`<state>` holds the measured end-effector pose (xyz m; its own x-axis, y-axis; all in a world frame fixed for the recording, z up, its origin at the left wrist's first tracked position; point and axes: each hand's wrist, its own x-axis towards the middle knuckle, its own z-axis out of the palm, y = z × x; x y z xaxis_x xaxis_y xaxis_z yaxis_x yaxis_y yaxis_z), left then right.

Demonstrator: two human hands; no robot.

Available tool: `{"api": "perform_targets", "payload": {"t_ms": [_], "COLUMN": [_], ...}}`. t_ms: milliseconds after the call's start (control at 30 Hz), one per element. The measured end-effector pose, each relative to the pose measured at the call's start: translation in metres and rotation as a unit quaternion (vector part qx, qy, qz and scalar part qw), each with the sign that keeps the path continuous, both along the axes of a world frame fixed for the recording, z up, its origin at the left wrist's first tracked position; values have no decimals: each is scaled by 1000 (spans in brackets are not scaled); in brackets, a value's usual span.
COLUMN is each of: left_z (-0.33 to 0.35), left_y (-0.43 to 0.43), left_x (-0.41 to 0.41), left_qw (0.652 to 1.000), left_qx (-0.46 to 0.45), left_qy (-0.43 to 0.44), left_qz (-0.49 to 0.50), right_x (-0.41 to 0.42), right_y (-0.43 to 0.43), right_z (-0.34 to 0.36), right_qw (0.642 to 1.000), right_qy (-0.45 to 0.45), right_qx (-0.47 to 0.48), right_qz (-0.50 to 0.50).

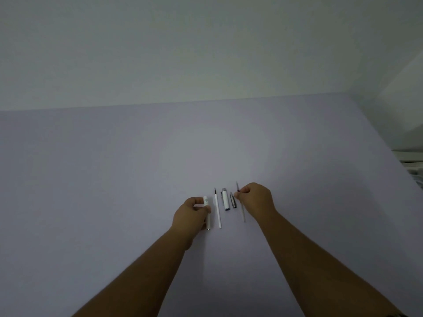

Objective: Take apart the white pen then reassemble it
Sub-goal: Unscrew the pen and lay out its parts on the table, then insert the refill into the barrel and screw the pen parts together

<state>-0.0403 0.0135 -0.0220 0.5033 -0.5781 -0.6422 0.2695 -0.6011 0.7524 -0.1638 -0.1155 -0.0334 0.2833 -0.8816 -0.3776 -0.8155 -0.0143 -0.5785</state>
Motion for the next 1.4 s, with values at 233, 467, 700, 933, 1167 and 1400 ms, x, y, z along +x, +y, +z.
{"api": "perform_targets", "payload": {"t_ms": [233,467,700,933,1167,1400], "left_z": [-4,-4,0,1,-1,-2], "left_y": [-3,-1,1,5,8,12], "left_x": [1,1,3,4,4,7], "left_qw": [1000,1000,1000,1000,1000,999], "left_qx": [3,7,-4,-11,-7,16], "left_qy": [-12,-15,-13,-11,-22,-49], "left_qz": [-11,-10,-1,0,-1,-1], "right_x": [1,1,1,4,7,40], "right_y": [5,7,9,11,18,43], "right_z": [-2,-2,2,2,6,10], "right_qw": [1000,1000,1000,1000,999,969], "right_qy": [-14,-18,-21,-1,8,112], "right_qx": [-15,-16,-13,-7,-50,-95], "right_qz": [-3,-8,-12,-12,-4,201]}}
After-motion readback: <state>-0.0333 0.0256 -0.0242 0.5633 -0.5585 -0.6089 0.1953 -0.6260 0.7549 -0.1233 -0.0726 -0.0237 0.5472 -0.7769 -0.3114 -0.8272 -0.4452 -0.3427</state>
